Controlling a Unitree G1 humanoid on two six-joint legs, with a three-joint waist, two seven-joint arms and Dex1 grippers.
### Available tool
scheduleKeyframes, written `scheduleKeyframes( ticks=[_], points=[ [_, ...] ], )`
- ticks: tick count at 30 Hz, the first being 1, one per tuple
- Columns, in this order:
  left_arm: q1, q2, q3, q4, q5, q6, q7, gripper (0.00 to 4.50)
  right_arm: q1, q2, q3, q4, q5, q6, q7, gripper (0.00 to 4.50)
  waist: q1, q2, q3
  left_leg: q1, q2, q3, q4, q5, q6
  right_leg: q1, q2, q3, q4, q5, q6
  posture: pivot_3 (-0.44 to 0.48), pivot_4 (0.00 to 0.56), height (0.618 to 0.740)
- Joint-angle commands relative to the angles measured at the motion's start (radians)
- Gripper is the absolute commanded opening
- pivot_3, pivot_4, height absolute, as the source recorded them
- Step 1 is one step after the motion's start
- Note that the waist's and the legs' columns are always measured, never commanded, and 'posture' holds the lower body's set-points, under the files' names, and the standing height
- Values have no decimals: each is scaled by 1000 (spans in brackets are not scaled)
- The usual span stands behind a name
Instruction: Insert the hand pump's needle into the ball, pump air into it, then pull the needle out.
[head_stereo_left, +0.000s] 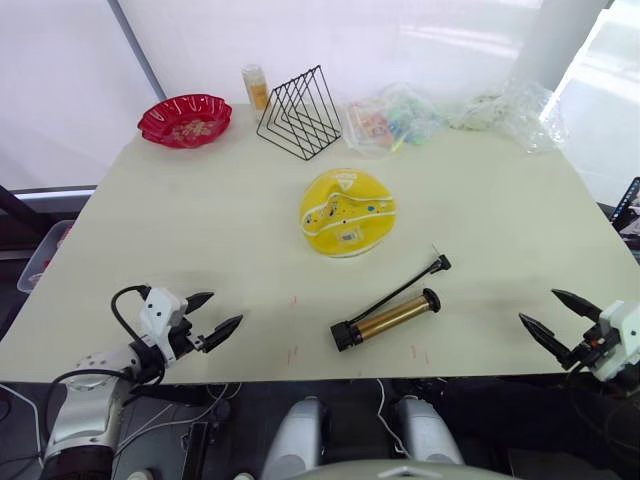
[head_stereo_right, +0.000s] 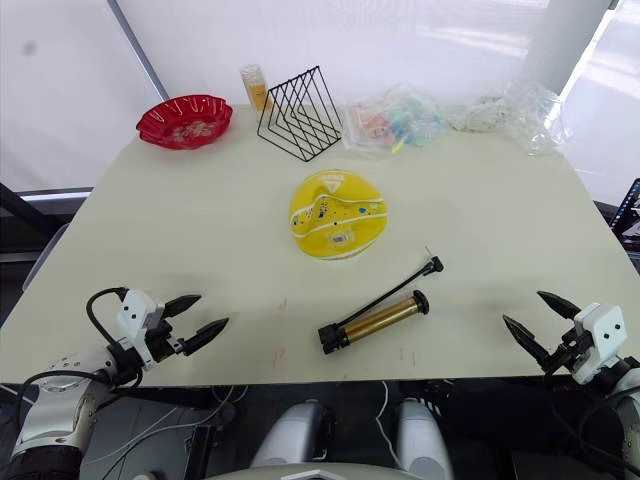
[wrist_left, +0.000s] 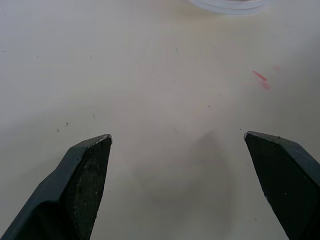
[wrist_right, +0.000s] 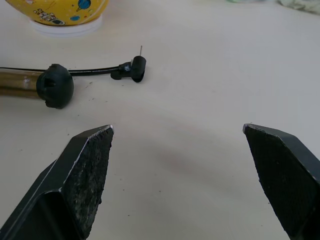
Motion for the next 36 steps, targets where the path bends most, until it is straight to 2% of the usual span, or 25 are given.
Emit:
scheduleKeyframes(
  ticks=[1, 9, 14, 24, 36],
  points=[
    [-8, 10, 19, 5, -11, -34, -12, 4500, 3, -6, -15, -18, 5, -22, 8, 4347, 0, 0, 0, 0, 0, 0, 0, 0, 0, 0, 0, 0, 0, 0, 0, 0, 150, 737],
    [-46, 1, -15, -36, -22, -34, -44, 4500, 21, -6, -16, -59, 21, -17, 24, 4347, 3, 0, 0, 0, 0, 0, 0, 0, 0, 0, 0, 0, 0, 0, 0, 0, 150, 737],
    [-97, 1, -73, -127, -44, 24, -78, 4500, 63, -7, -13, -137, 58, 5, 62, 4347, 6, 0, 0, 0, 0, 0, 0, 0, 0, 0, 0, -1, 0, 0, 0, 0, 150, 737],
    [-194, 25, -221, -311, -57, 201, -146, 4500, 124, -24, -17, -340, 142, 90, 104, 4347, 8, 0, 0, 0, 1, 0, 0, 0, 0, 0, 1, -1, -1, 0, 0, 0, 150, 737],
    [-371, -19, -445, -485, -13, 434, -82, 4500, 152, -25, -26, -447, 172, 113, 122, 4347, 20, 0, 0, -1, 0, 0, 0, 0, 0, 1, 2, -1, -2, 0, 1, 0, 150, 737]
  ],
)
